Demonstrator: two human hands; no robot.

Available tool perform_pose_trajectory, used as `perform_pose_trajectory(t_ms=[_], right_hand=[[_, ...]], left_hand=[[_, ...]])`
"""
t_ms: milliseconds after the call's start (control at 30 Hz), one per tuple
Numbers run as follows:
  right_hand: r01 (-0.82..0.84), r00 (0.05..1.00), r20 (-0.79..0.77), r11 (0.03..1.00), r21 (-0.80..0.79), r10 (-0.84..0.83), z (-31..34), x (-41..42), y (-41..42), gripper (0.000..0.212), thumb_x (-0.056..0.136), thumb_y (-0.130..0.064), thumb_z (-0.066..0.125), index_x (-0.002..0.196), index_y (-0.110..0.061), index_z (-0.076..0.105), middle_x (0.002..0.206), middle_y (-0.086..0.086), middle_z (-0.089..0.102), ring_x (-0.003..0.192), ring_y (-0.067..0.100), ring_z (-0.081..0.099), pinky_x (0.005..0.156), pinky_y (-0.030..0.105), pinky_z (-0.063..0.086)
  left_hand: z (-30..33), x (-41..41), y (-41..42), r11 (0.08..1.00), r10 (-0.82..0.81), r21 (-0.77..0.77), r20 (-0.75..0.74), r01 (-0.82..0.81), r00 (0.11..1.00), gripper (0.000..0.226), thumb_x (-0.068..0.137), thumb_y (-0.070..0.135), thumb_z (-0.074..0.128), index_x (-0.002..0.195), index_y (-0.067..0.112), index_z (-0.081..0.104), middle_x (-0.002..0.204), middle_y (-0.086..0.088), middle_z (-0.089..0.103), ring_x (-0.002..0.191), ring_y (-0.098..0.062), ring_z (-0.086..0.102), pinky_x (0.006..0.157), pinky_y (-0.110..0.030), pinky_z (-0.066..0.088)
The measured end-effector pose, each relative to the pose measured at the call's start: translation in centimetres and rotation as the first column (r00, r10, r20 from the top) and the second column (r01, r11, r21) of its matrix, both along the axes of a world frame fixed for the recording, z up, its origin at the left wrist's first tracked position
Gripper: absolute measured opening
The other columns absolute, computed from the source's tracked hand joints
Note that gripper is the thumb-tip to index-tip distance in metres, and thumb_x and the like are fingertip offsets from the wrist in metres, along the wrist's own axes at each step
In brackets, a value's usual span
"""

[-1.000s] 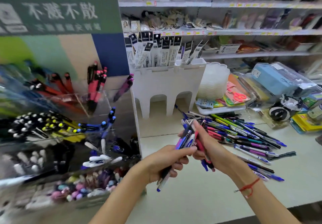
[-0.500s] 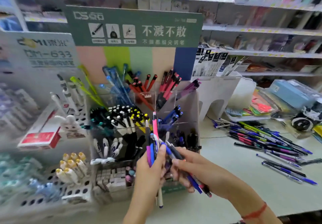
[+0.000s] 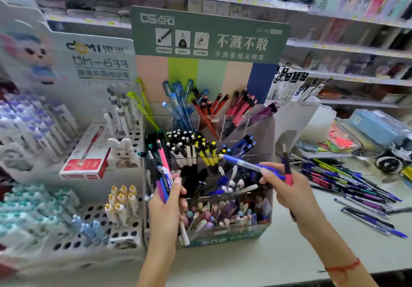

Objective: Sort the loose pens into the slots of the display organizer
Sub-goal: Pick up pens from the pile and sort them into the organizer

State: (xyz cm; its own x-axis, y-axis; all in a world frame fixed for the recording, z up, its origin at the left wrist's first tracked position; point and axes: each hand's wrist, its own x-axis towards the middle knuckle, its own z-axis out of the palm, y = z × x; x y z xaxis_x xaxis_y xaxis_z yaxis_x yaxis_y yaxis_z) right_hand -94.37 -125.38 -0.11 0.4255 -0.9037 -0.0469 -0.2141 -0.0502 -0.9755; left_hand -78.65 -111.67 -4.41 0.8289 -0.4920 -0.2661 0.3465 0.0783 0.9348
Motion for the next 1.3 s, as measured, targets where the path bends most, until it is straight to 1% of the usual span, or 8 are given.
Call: perform_pose_trajectory(t_ms=[133,233,433,733,933,1067,1167,1300], right_hand=[[-0.013,0.995,-0.104,0.983,-0.183,-0.006,-0.1,-0.7,-0.5,0.013,0.089,-0.012,0.066,0.093,-0.023,0.072,0.077,-0.002,0.071,0.056,-0.006,0.06,0.055,0.006,0.039],[-0.097,0.973,-0.23,0.956,-0.276,0.032,-1.2,0.1,-0.3,0.01,0.087,-0.021,0.069,0.091,-0.03,0.072,0.076,-0.006,0.072,0.072,0.009,0.066,0.067,0.021,0.05],[-0.23,0.89,-0.452,0.918,-0.324,0.063,-3.9,4.4,-0.7,0.003,0.083,-0.029,0.072,0.085,-0.03,0.07,0.07,-0.003,0.069,0.068,0.015,0.065,0.066,0.033,0.055],[-0.311,0.765,-0.639,0.823,-0.475,-0.08,-5.5,6.4,-0.2,0.009,0.09,-0.032,0.064,0.091,-0.025,0.069,0.074,-0.011,0.059,0.069,0.013,0.057,0.049,0.018,0.035],[-0.379,0.861,-0.43,0.907,-0.181,0.274,-4.5,5.9,0.6,0.02,0.097,-0.016,0.05,0.112,-0.026,0.057,0.065,-0.007,0.045,0.051,0.01,0.038,0.05,0.021,0.034],[-0.608,0.755,-0.348,0.792,-0.052,0.556,-1.4,5.0,1.6,0.036,0.101,-0.011,0.042,0.126,-0.034,0.049,0.074,-0.003,0.052,0.057,0.014,0.043,0.051,0.02,0.035],[-0.444,0.879,-0.283,0.875,-0.194,0.383,0.0,4.7,-0.2,0.04,0.101,-0.015,0.044,0.133,-0.037,0.043,0.064,-0.003,0.05,0.047,0.0,0.04,0.046,0.012,0.034],[-0.323,0.923,-0.26,0.939,-0.115,0.285,2.6,4.1,-4.1,0.037,0.102,-0.008,0.037,0.133,-0.021,0.052,0.072,0.0,0.052,0.051,0.004,0.039,0.045,0.012,0.03]], left_hand=[[-0.2,1.7,1.3,1.0,-0.006,-0.009,0.013,0.006,1.0,0.009,0.096,0.021,0.054,0.098,0.02,0.062,0.067,0.004,0.054,0.046,-0.003,0.045,0.037,-0.016,0.033],[-0.3,2.2,1.7,1.0,-0.014,-0.028,-0.019,0.013,1.0,0.009,0.095,0.021,0.056,0.099,0.016,0.063,0.063,0.006,0.055,0.048,-0.005,0.044,0.036,-0.017,0.033],[-0.8,1.8,2.4,0.999,-0.041,-0.017,-0.039,0.04,0.998,0.009,0.093,0.021,0.059,0.098,0.016,0.064,0.065,0.003,0.056,0.049,-0.008,0.044,0.039,-0.018,0.035],[-1.5,1.6,3.4,0.999,-0.042,-0.017,-0.107,0.04,0.993,0.009,0.092,0.019,0.059,0.098,0.019,0.066,0.067,-0.001,0.056,0.053,-0.01,0.045,0.041,-0.019,0.036],[-1.2,1.8,3.2,0.999,-0.029,-0.024,-0.087,0.027,0.996,0.01,0.092,0.02,0.059,0.099,0.018,0.066,0.07,-0.001,0.06,0.052,-0.01,0.049,0.048,-0.024,0.039],[-0.4,1.3,2.3,0.998,-0.066,-0.026,-0.016,0.065,0.998,0.01,0.094,0.02,0.058,0.1,0.021,0.066,0.081,-0.002,0.067,0.052,-0.004,0.059,0.046,-0.021,0.048],[0.3,0.9,1.7,0.993,-0.109,-0.049,0.004,0.109,0.994,0.011,0.094,0.021,0.057,0.1,0.023,0.066,0.077,0.002,0.066,0.053,-0.002,0.058,0.048,-0.02,0.048],[0.7,0.9,1.0,0.992,-0.113,-0.055,0.016,0.114,0.993,0.011,0.094,0.023,0.058,0.099,0.024,0.068,0.074,0.005,0.066,0.054,-0.002,0.056,0.048,-0.018,0.047]])
